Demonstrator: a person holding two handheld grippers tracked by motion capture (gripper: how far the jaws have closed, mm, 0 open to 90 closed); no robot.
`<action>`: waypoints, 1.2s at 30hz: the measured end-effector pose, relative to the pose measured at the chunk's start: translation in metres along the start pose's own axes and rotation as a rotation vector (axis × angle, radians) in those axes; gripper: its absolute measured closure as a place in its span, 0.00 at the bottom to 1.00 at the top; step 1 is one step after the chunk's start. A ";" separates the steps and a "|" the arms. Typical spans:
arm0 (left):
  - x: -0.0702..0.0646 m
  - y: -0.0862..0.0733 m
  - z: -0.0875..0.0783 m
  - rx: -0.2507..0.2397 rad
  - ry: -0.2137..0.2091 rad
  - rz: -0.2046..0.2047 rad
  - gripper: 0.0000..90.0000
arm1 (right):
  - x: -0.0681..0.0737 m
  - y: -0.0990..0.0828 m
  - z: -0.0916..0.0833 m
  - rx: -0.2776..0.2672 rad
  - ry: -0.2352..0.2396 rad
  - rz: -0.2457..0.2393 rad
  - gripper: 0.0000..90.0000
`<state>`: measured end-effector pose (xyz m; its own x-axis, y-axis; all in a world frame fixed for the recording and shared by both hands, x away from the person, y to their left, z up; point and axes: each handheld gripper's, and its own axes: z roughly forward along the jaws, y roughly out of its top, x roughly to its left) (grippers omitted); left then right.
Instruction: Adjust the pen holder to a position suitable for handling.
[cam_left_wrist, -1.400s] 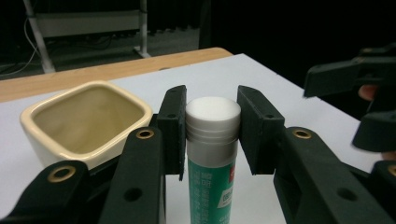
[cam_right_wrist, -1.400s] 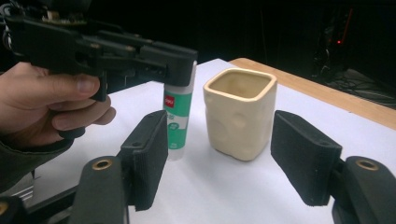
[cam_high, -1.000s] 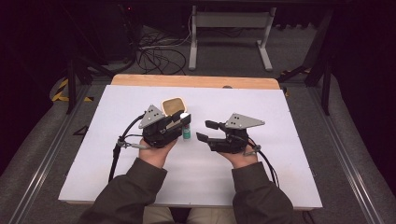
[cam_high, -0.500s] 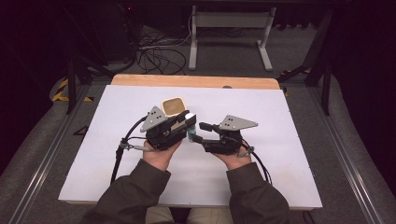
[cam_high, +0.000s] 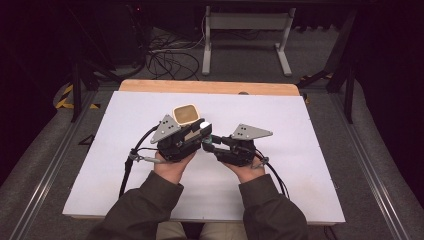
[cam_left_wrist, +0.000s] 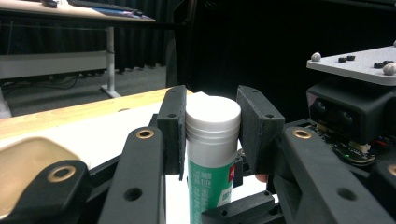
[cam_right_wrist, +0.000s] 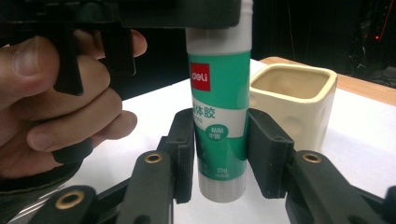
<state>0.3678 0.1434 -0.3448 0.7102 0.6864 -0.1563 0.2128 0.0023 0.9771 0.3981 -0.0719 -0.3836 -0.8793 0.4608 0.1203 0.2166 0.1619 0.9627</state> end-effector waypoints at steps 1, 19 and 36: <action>0.000 0.000 0.000 0.000 0.000 0.000 0.72 | 0.000 0.000 0.000 0.000 0.000 0.000 0.72; 0.011 -0.003 -0.010 0.021 0.015 0.041 0.49 | 0.002 0.001 0.001 0.005 -0.067 -0.041 0.73; 0.028 -0.008 -0.028 0.106 0.006 0.077 0.30 | -0.007 0.012 -0.011 -0.028 -0.166 -0.079 0.73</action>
<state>0.3673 0.1833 -0.3533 0.7231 0.6861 -0.0803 0.2277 -0.1270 0.9654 0.4016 -0.0831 -0.3705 -0.8103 0.5859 0.0043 0.1355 0.1803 0.9742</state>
